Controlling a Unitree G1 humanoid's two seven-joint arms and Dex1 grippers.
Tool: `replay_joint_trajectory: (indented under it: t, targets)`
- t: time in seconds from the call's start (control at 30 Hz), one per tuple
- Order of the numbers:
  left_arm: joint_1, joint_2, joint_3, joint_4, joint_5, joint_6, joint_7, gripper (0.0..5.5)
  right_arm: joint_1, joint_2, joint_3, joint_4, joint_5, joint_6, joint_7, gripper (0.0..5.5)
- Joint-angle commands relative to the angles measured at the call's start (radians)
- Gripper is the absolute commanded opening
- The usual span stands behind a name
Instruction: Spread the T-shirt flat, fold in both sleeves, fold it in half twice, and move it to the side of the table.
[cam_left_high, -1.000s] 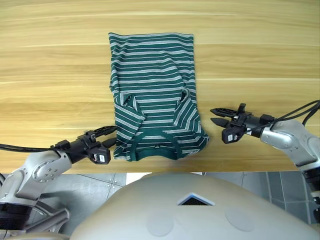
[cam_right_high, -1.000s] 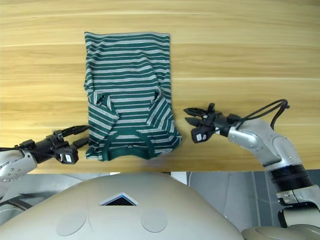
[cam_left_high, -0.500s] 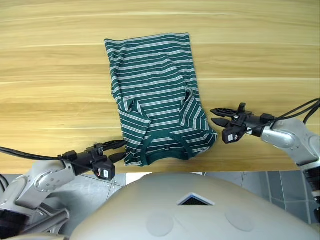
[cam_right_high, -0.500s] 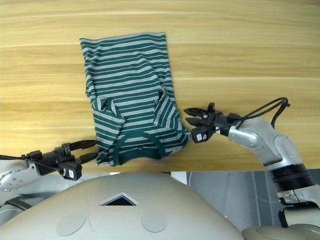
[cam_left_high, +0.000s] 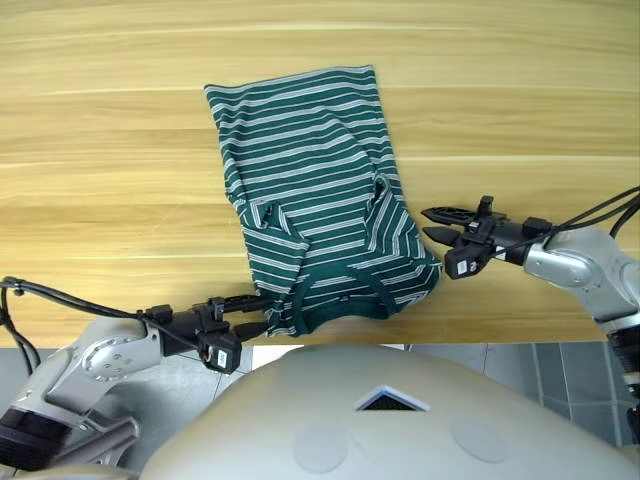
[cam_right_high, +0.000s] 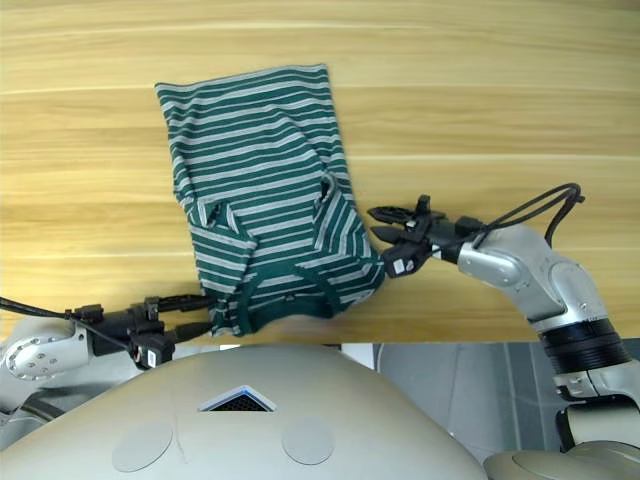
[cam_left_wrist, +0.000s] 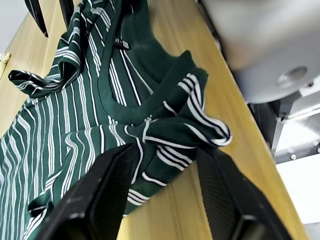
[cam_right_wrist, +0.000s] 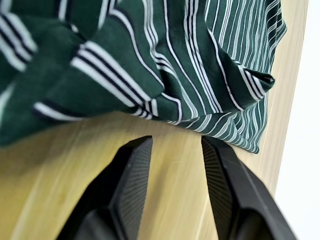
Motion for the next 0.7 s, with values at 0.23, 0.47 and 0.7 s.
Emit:
replay_joint_trajectory:
  t: [0.23,0.47,0.7]
  targets:
    - [-0.078,-0.062,-0.065,0.059,0.035,0.044,-0.013,2.29,-0.009,-0.014,-0.012,0.003,0.022,-0.019,0.008,1.81]
    - [-0.13,-0.075,-0.138,0.081,0.012,0.027,-0.043,1.58,-0.001,-0.017,-0.026,0.003,0.025,-0.018,-0.002,1.83]
    - [-0.145,-0.051,-0.142,0.092,-0.015,0.022,-0.049,0.79,0.021,-0.015,-0.048,-0.008,0.024,-0.012,-0.013,1.83]
